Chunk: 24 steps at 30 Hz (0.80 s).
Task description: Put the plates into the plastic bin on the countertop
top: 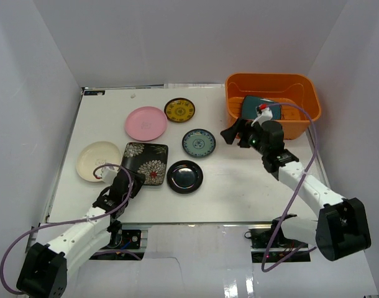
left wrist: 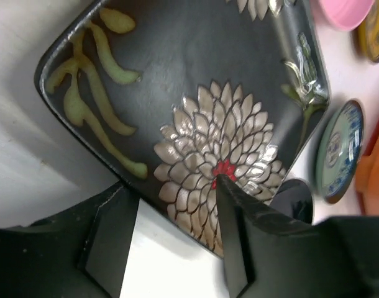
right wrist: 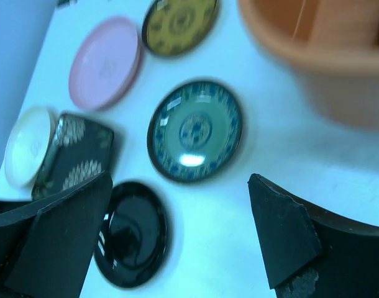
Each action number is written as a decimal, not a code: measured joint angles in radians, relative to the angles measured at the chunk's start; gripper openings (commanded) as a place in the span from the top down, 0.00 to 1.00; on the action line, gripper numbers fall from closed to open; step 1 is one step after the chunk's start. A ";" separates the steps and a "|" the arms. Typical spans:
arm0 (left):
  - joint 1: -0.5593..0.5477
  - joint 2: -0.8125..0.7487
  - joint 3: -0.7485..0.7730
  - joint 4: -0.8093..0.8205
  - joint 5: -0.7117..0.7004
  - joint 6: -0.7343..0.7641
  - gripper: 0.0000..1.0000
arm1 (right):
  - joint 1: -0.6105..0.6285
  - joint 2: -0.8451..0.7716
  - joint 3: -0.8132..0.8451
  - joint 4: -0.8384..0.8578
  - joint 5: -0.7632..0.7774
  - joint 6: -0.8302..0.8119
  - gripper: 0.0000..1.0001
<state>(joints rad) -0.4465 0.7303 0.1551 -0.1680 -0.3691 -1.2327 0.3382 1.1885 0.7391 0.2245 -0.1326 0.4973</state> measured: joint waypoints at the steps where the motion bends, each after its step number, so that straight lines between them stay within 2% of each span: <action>1: 0.000 0.012 -0.007 0.027 -0.009 -0.004 0.45 | 0.025 -0.013 -0.043 0.004 0.001 0.011 0.05; 3: 0.000 0.040 -0.020 0.073 -0.026 -0.006 0.50 | 0.083 -0.035 -0.121 0.020 0.005 0.035 0.06; 7: 0.000 0.108 -0.039 0.164 -0.069 -0.001 0.70 | 0.237 -0.079 -0.202 0.026 0.027 0.053 0.07; 8: 0.000 0.119 -0.042 0.184 -0.077 -0.005 0.79 | 0.267 -0.088 -0.209 0.029 0.037 0.053 0.07; 11: 0.007 0.123 -0.053 0.249 -0.100 -0.029 0.92 | 0.357 -0.131 -0.240 0.041 0.052 0.063 0.07; 12: 0.007 0.110 -0.053 0.266 -0.104 -0.030 1.00 | 0.374 -0.145 -0.251 0.042 0.053 0.069 0.07; 18: 0.006 -0.004 -0.081 0.219 -0.098 -0.014 1.00 | 0.408 -0.182 -0.285 0.040 0.079 0.094 0.07; 23: 0.006 -0.180 -0.079 0.057 -0.080 0.038 1.00 | 0.417 -0.138 -0.268 0.038 0.053 0.081 0.01; 24: 0.006 -0.214 -0.072 0.021 -0.077 0.056 1.00 | 0.417 -0.113 -0.253 0.037 0.036 0.069 0.03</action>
<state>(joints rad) -0.4408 0.5163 0.0826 -0.1467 -0.4461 -1.1770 0.7555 1.0752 0.4858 0.2619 -0.0967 0.5659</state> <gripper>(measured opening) 0.036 0.985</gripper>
